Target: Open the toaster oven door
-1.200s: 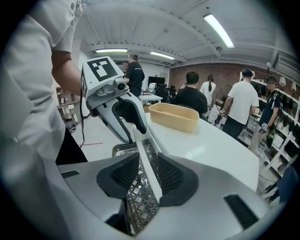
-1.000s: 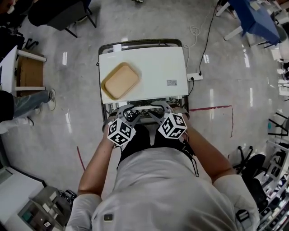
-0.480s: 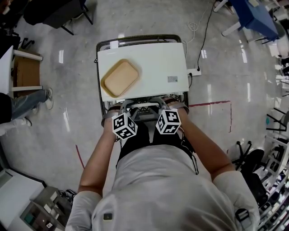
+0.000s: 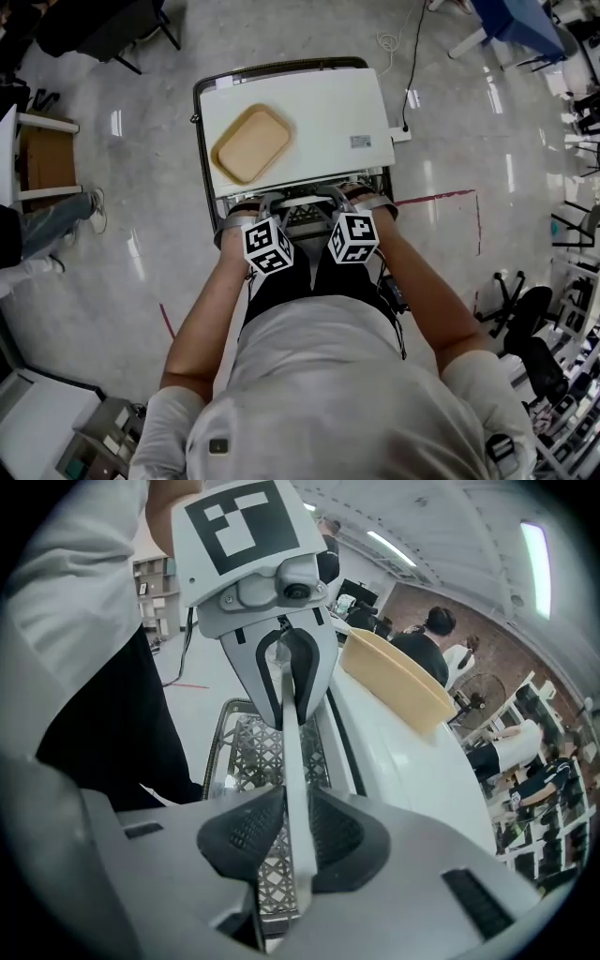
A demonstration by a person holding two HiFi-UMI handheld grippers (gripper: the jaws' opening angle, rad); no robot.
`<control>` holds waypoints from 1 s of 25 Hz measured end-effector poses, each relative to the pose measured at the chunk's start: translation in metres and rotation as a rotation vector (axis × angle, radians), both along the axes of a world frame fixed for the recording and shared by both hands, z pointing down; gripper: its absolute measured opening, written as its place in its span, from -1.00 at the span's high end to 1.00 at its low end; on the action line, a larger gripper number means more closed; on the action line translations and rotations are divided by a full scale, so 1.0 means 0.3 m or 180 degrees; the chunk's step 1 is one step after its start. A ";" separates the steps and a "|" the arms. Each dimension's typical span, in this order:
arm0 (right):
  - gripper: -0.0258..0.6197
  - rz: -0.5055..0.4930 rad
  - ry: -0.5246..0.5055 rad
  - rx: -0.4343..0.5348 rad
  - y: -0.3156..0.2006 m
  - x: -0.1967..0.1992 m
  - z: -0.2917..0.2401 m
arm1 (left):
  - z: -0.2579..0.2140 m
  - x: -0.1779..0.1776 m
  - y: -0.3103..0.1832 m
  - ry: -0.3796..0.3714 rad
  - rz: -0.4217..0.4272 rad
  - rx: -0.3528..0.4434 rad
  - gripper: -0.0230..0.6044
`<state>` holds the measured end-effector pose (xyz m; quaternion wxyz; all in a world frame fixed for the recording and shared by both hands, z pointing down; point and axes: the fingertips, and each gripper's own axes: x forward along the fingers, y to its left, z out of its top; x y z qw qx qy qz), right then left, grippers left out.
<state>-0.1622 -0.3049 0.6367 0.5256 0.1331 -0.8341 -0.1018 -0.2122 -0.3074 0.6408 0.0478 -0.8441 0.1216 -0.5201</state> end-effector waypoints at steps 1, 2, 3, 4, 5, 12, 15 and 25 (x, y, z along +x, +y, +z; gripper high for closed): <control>0.63 0.0004 0.0012 0.0018 0.005 0.003 0.001 | 0.000 0.003 0.006 -0.0007 0.0016 0.0016 0.62; 0.63 0.0005 0.0020 0.0028 0.014 0.009 0.002 | 0.000 0.009 0.016 -0.0019 0.0031 0.0035 0.62; 0.63 0.0002 0.0029 0.0034 0.025 0.015 0.004 | 0.002 0.015 0.027 -0.0040 0.0042 0.0055 0.63; 0.63 -0.0007 0.0043 0.0041 0.038 0.022 0.007 | 0.005 0.023 0.039 -0.0068 0.0046 0.0076 0.63; 0.64 -0.0021 0.0059 0.0053 0.052 0.028 0.011 | 0.009 0.030 0.052 -0.0099 0.0041 0.0095 0.63; 0.65 -0.0032 0.0061 0.0202 0.117 0.056 0.057 | 0.057 0.056 0.115 -0.0270 -0.0091 0.0129 0.63; 0.65 -0.0052 0.0089 0.0256 0.153 0.060 0.071 | 0.072 0.059 0.150 -0.0337 -0.0134 0.0174 0.63; 0.67 -0.0139 0.0161 0.0440 0.284 0.052 0.174 | 0.173 0.045 0.276 -0.0587 -0.0300 0.0437 0.61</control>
